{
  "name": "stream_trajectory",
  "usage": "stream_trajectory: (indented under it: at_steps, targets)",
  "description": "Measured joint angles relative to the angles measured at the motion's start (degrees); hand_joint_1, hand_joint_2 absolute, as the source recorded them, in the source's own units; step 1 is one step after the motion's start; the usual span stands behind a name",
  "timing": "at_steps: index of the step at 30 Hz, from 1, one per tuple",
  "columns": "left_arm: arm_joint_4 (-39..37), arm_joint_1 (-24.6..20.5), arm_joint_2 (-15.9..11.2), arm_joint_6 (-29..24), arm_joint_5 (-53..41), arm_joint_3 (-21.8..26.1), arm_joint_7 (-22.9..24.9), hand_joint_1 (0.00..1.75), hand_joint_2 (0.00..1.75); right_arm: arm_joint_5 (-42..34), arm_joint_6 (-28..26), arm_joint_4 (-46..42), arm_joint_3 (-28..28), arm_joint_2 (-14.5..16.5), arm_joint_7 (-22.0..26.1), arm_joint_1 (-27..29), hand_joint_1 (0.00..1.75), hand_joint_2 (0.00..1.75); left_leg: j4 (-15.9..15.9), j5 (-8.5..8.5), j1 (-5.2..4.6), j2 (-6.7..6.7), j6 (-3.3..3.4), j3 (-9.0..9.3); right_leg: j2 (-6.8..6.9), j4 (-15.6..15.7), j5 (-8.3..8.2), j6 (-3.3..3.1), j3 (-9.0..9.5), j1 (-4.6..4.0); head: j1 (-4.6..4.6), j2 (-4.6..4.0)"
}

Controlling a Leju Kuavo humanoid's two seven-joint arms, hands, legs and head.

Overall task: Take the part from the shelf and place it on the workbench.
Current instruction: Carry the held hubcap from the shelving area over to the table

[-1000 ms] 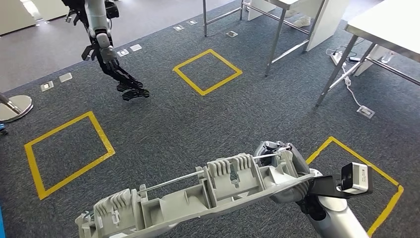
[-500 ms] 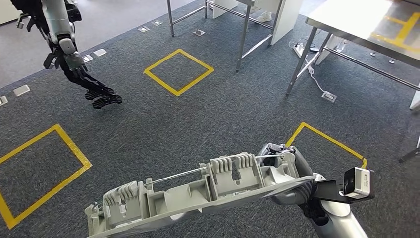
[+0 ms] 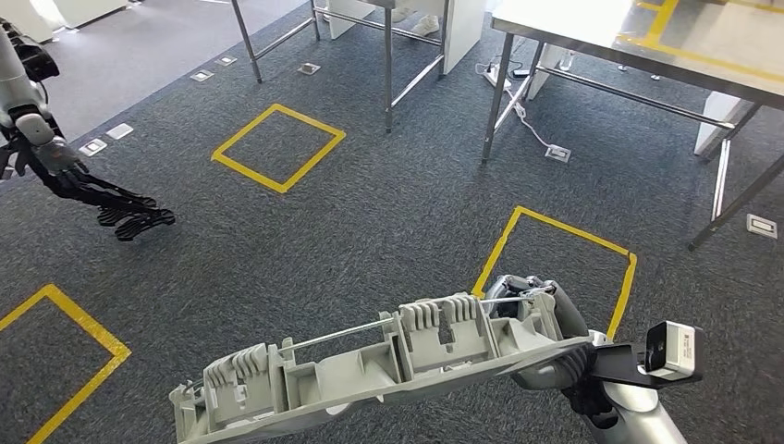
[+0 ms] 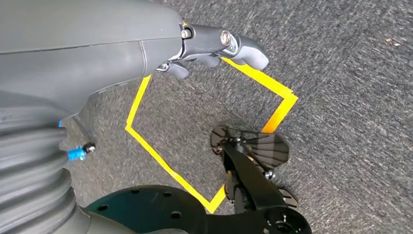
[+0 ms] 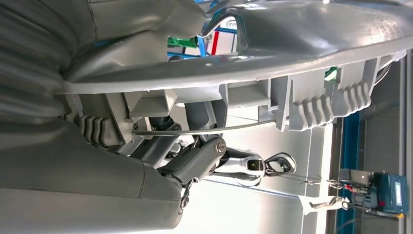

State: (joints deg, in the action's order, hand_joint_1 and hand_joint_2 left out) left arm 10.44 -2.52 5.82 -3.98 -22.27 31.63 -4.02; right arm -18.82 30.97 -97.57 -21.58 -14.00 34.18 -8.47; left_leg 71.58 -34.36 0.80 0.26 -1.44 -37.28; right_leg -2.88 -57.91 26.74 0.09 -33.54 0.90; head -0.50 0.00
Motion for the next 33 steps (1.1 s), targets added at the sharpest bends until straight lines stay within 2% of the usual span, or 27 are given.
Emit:
stream_trajectory:
  at_steps: [1, 3, 4, 5, 6, 7, 9, 11, 12, 13, 14, 15, 16, 18, 19, 20, 22, 23, 24, 26, 27, 28, 29, 30, 31, 33]
  targets:
    - [0.0, 0.0, 0.0, 0.0, 0.0, 0.0, 0.0, 0.00, 1.75, 0.2, 0.0, -0.4, 0.0, 0.0, 0.1, 0.3, 1.75, 1.75, -3.9, 2.17, 0.21, -0.74, -0.06, 1.71, -0.74, -0.2, 0.07, 0.23, 0.00, 0.14, -0.02, 0.00]
    - [0.0, 0.0, 0.1, -0.1, 0.0, 0.0, -0.1, 0.00, 1.75, 0.8, -0.2, -1.2, 0.1, 0.0, 0.2, 0.8, 1.75, 1.75, -10.4, 4.57, 0.61, -3.49, 0.04, 4.69, -2.19, -0.6, 0.19, 1.04, -0.34, 0.25, -0.15, 0.00]
    - [-0.1, 0.0, 0.1, -0.2, 0.0, 0.0, -0.1, 0.00, 1.75, 1.1, -0.3, -1.7, 0.1, 0.0, 0.2, 1.1, 1.75, 1.75, -11.9, 4.77, 0.69, -4.48, 0.27, 5.34, -2.81, -0.7, 0.13, 1.49, -0.59, 0.27, -0.15, 0.00]
    - [-0.1, 0.0, 0.2, -0.2, 0.0, 0.0, 0.0, 0.00, 1.75, 1.4, -0.3, -2.2, 0.1, 0.0, 0.2, 1.6, 1.75, 1.75, -12.1, 4.53, 0.60, -4.80, 0.66, 5.43, -3.41, -0.7, -0.02, 1.96, -0.82, 0.31, -0.15, 0.00]
    - [-0.1, -0.1, 0.2, -0.3, -0.1, 0.0, 0.0, 0.00, 1.75, 1.7, -0.3, -2.6, 0.2, 0.0, 0.2, 2.2, 1.75, 1.75, -12.1, 4.65, 0.52, -4.23, 1.17, 5.45, -4.00, -0.5, -0.23, 2.40, -0.97, 0.43, -0.10, 0.00]
    - [-0.1, -0.1, 0.3, -0.3, -0.1, 0.0, 0.0, 0.00, 1.75, 1.9, -0.3, -3.1, 0.5, 0.0, 0.3, 2.9, 1.75, 1.75, -12.3, 4.80, 0.47, -3.57, 1.65, 5.52, -3.98, -0.5, -0.26, 2.75, -1.07, 0.52, -0.05, 0.00]
    - [-0.1, -0.1, 0.3, -0.4, -0.3, 0.0, 0.1, 0.00, 1.75, 2.4, 0.0, -4.0, 1.2, 0.0, 0.5, 3.9, 1.75, 1.75, -12.7, 5.11, 0.47, -2.21, 2.56, 5.68, -1.77, -2.9, 1.26, 3.18, -2.30, 0.41, 0.33, 0.00]
    - [-0.1, 0.0, 0.3, -0.4, -0.8, 0.0, 0.1, 0.00, 1.75, 2.8, 0.2, -4.9, 2.0, 0.0, 0.8, 4.9, 1.75, 1.75, -12.8, 5.13, 0.22, -0.77, 3.09, 5.67, 1.21, -9.6, 4.76, 3.26, -5.51, 0.15, 0.75, 0.00]
    - [-0.1, 0.1, 0.3, -0.4, -1.0, 0.0, 0.2, 0.00, 1.75, 2.9, 0.4, -5.4, 2.4, 0.0, 1.0, 5.5, 1.75, 1.75, -12.8, 5.08, 0.05, -0.02, 3.22, 5.66, 1.78, -13.3, 6.28, 3.27, -7.27, 0.12, 0.82, 0.00]
    - [-0.1, 0.2, 0.3, -0.4, -1.1, 0.0, 0.3, 0.00, 1.75, 3.1, 0.5, -5.7, 2.9, -0.1, 1.2, 6.3, 1.75, 1.75, -12.8, 5.02, -0.10, 0.74, 3.31, 5.66, 2.00, -15.8, 6.96, 3.23, -8.41, 0.10, 0.85, 0.00]
    - [-0.1, 0.2, 0.3, -0.4, -1.3, 0.0, 0.3, 0.00, 1.75, 3.3, 0.6, -6.1, 3.3, -0.1, 1.4, 7.1, 1.75, 1.75, -12.7, 4.96, -0.21, 1.49, 3.38, 5.68, 2.11, -16.2, 6.60, 3.13, -8.51, 0.08, 0.90, 0.00]
    - [-0.1, 0.2, 0.4, -0.4, -1.4, 0.0, 0.4, 0.00, 1.75, 3.5, 0.6, -6.5, 3.7, -0.2, 1.6, 7.7, 1.75, 1.75, -12.7, 4.89, -0.29, 2.18, 3.41, 5.73, 2.31, -14.3, 5.30, 2.96, -7.41, 0.02, 0.93, 0.00]
    - [-0.1, 0.2, 0.4, -0.4, -1.6, 0.0, 0.4, 0.00, 1.75, 3.6, 0.7, -6.9, 4.2, -0.4, 1.8, 8.2, 1.75, 1.75, -12.7, 4.82, -0.36, 2.82, 3.38, 5.83, 2.90, -10.6, 3.49, 2.70, -5.29, -0.10, 0.97, 0.00]
    - [0.0, 0.1, 0.5, -0.4, -2.0, 0.0, 0.4, 0.00, 1.75, 3.8, 0.7, -7.7, 4.9, -0.8, 2.3, 9.0, 1.75, 1.75, -12.7, 4.58, -0.59, 3.89, 3.07, 6.12, 5.40, -3.1, 1.12, 1.88, -1.17, -0.67, 1.02, 0.00]
    - [0.0, 0.0, 0.6, -0.4, -2.1, -0.1, 0.3, 0.00, 1.75, 3.8, 0.7, -8.1, 5.3, -0.9, 2.6, 9.4, 1.75, 1.75, -12.7, 4.49, -0.67, 4.38, 2.80, 6.26, 6.24, -1.1, 0.69, 1.52, -0.13, -0.95, 1.02, 0.00]
    - [0.0, 0.0, 0.6, -0.4, -2.2, -0.1, 0.3, 0.00, 1.75, 3.9, 0.7, -8.5, 5.7, -1.1, 2.9, 9.7, 1.75, 1.75, -12.8, 4.43, -0.72, 4.87, 2.49, 6.40, 6.56, -0.4, 0.69, 1.21, 0.09, -1.18, 1.02, 0.00]
    - [0.0, -0.2, 0.6, -0.4, -2.3, -0.1, 0.3, 0.00, 1.75, 4.1, 0.7, -9.4, 6.3, -1.3, 3.3, 10.6, 1.75, 1.75, -13.0, 4.32, -0.68, 5.72, 1.87, 6.71, 5.38, -0.1, 0.30, 0.74, 0.01, -1.06, 1.01, 0.00]
    - [0.0, -0.3, 0.6, -0.4, -2.4, -0.1, 0.4, 0.00, 1.75, 4.2, 0.6, -9.8, 6.5, -1.4, 3.5, 11.0, 1.75, 1.75, -12.6, 3.92, -0.65, 5.22, 1.54, 6.71, 4.84, 0.2, 0.08, 0.43, 0.12, -0.83, 0.97, 0.00]
    - [0.1, -0.4, 0.6, -0.4, -2.5, -0.1, 0.4, 0.00, 1.75, 4.4, 0.5, -10.2, 6.8, -1.4, 3.6, 11.3, 1.75, 1.75, -11.3, 2.94, -0.59, 4.15, 1.24, 6.24, 4.28, 0.5, -0.15, 0.14, 0.23, -0.55, 0.85, 0.00]
    - [0.1, -0.4, 0.6, -0.4, -2.8, -0.2, 0.5, 0.00, 1.75, 4.7, 0.1, -10.7, 7.1, -1.5, 3.7, 11.5, 1.75, 1.75, -5.2, -0.51, -0.35, 1.37, 0.74, 3.55, 3.12, 0.7, -0.41, -0.24, 0.22, -0.25, 0.50, 0.00]
    - [0.1, -0.3, 0.6, -0.4, -3.0, -0.2, 0.5, 0.00, 1.75, 5.0, -0.2, -10.8, 7.1, -1.5, 3.7, 11.5, 1.75, 1.75, -1.4, -2.22, -0.26, 0.67, 0.57, 1.72, 2.46, 0.7, -0.45, -0.30, 0.10, -0.24, 0.37, 0.00]
    - [0.1, -0.2, 0.6, -0.4, -3.0, -0.2, 0.6, 0.00, 1.75, 5.3, -0.5, -10.9, 7.1, -1.5, 3.7, 11.6, 1.75, 1.75, 1.4, -3.11, -0.21, 0.38, 0.44, 0.31, 1.76, 0.6, -0.47, -0.32, 0.00, -0.24, 0.30, 0.00]
    - [0.1, -0.2, 0.6, -0.4, -3.1, -0.2, 0.7, 0.00, 1.75, 5.8, -0.9, -11.0, 7.1, -1.5, 3.8, 11.7, 1.75, 1.75, 2.4, -2.87, -0.18, 0.26, 0.35, -0.24, 1.04, 0.5, -0.48, -0.30, -0.06, -0.23, 0.25, 0.00]
    - [0.1, -0.1, 0.6, -0.4, -3.1, -0.2, 0.8, 0.00, 1.75, 6.2, -1.4, -11.1, 7.2, -1.5, 3.8, 11.7, 1.75, 1.75, 1.2, -1.52, -0.14, 0.15, 0.34, 0.28, 0.31, 0.4, -0.48, -0.22, -0.09, -0.20, 0.21, 0.00]
    - [0.1, -0.2, 0.5, -0.4, -3.1, -0.2, 0.8, 0.00, 1.75, 6.6, -1.9, -11.2, 7.2, -1.5, 3.8, 11.8, 1.75, 1.75, -2.1, 0.58, -0.06, -0.19, 0.37, 1.79, -0.41, 0.2, -0.48, -0.08, -0.09, -0.16, 0.17, 0.00]
    - [0.1, -0.2, 0.5, -0.4, -3.1, -0.2, 0.8, 0.00, 1.75, 6.9, -2.5, -11.4, 7.5, -1.5, 4.0, 11.9, 1.75, 1.75, -9.5, 3.70, 0.15, -2.46, 0.64, 5.21, -1.69, -0.1, -0.46, 0.49, -0.27, -0.15, 0.10, 0.00]
